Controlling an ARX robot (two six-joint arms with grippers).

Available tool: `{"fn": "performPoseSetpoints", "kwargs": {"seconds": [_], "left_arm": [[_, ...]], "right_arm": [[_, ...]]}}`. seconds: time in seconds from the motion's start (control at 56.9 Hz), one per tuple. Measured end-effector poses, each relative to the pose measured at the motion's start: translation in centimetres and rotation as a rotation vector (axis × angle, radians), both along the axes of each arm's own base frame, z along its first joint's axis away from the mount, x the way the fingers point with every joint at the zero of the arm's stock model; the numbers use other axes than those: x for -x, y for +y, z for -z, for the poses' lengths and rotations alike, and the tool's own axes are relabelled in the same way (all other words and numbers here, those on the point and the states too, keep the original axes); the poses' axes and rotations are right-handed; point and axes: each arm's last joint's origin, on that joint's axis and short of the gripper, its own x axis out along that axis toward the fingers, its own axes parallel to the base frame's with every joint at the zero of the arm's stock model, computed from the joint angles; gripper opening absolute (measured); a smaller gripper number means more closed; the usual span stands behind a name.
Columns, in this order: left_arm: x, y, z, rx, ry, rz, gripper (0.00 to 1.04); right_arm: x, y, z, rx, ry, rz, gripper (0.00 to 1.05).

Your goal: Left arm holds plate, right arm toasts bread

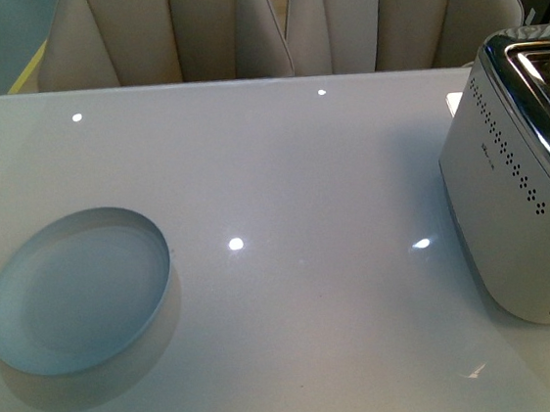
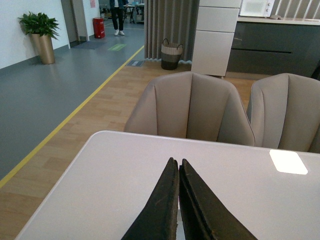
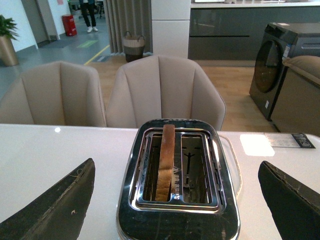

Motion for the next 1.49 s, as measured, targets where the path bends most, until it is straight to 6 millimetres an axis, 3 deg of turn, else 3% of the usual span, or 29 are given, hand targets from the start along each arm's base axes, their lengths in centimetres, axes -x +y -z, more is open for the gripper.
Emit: {"fn": "performPoseSetpoints", "kwargs": {"seconds": [1.073, 1.495], "left_arm": [[3.8, 0.0, 0.7, 0.0, -0.01, 0.0, 0.03], [3.8, 0.0, 0.7, 0.0, -0.015, 0.0, 0.03]], "right_arm": [[0.0, 0.0, 0.0, 0.0, 0.0, 0.0, 0.96], [0.0, 0.0, 0.0, 0.0, 0.0, 0.0, 0.96]]}}
